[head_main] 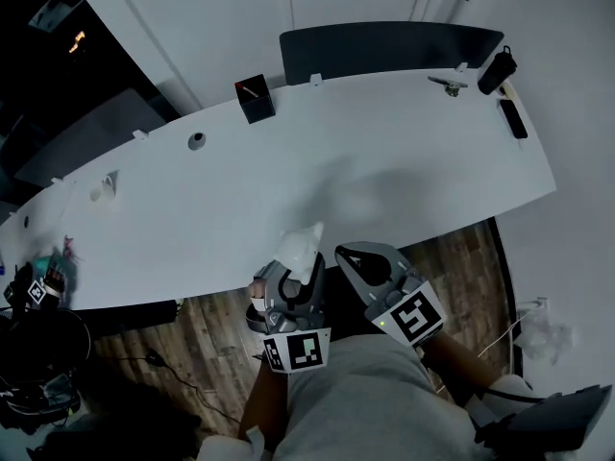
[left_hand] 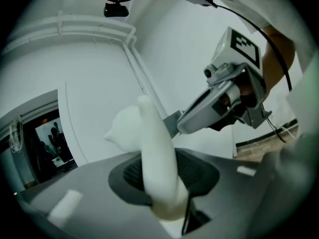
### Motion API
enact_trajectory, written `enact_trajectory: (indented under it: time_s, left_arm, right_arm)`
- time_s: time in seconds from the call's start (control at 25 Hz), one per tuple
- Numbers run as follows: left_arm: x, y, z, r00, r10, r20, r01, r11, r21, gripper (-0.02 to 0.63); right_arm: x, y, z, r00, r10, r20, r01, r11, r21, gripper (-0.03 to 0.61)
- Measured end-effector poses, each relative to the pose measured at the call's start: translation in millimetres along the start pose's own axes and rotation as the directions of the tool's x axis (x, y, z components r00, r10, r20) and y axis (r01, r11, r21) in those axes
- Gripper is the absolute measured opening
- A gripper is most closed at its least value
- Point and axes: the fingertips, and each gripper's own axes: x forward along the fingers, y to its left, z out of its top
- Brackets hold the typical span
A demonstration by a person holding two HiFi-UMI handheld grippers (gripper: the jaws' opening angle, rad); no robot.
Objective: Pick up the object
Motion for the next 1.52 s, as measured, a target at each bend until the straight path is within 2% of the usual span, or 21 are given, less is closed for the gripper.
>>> enact_trajectory:
  time_s: [0.12, 0.24, 0.48, 0.52, 0.64, 0.8, 0.92, 1.08, 1.28, 1.52]
  left_arm:
    - [-19, -4, 3, 1.0, 0.001, 0.021, 0.0, 0.998, -0.06, 0.14]
    - [-28, -7, 6, 0.999, 0.011, 0.036, -0.008, 0.996, -0.092, 0.14]
    - [-31, -16, 25, 0.999, 0.032, 0.044, -0.027, 0.994, -0.107, 0.14]
    - [-31, -15, 29, 0.998, 0.037, 0.046, -0.031, 0.993, -0.112, 0.14]
    - [-27, -13, 36, 0.997, 0.049, 0.054, -0.04, 0.986, -0.16, 0.14]
    - [-22, -19, 48, 0.997, 0.052, 0.064, -0.038, 0.979, -0.202, 0.14]
    - [-19, -21, 56, 0.996, 0.054, 0.074, -0.037, 0.975, -0.217, 0.14]
    - [-14, -23, 60, 0.996, 0.046, 0.074, -0.03, 0.979, -0.201, 0.14]
    - [-9, -25, 71, 0.993, 0.042, 0.11, -0.019, 0.98, -0.197, 0.14]
    - [-2, -27, 76, 0.992, 0.046, 0.117, -0.019, 0.974, -0.224, 0.14]
  right_arm:
    - [-12, 16, 3, 1.0, -0.013, -0.008, 0.013, 1.0, -0.016, 0.0]
    - [-18, 17, 5, 1.0, -0.026, 0.017, 0.025, 0.999, 0.029, 0.0]
    - [-31, 3, 5, 0.999, -0.022, 0.035, 0.014, 0.977, 0.212, 0.0]
    - [-34, 1, 10, 0.999, -0.022, 0.045, 0.012, 0.978, 0.207, 0.0]
    - [-41, -2, 22, 0.996, -0.037, 0.082, 0.029, 0.995, 0.1, 0.0]
    - [-51, -5, 19, 0.993, -0.049, 0.104, 0.039, 0.994, 0.101, 0.0]
    - [-55, -8, 21, 0.993, -0.041, 0.107, 0.039, 0.999, 0.018, 0.0]
    - [-56, -7, 21, 0.994, -0.024, 0.107, 0.024, 1.0, -0.001, 0.0]
    - [-58, -12, 20, 0.994, -0.022, 0.108, 0.026, 0.999, -0.032, 0.0]
    - [-63, -23, 18, 0.994, -0.018, 0.106, 0.021, 0.999, -0.032, 0.0]
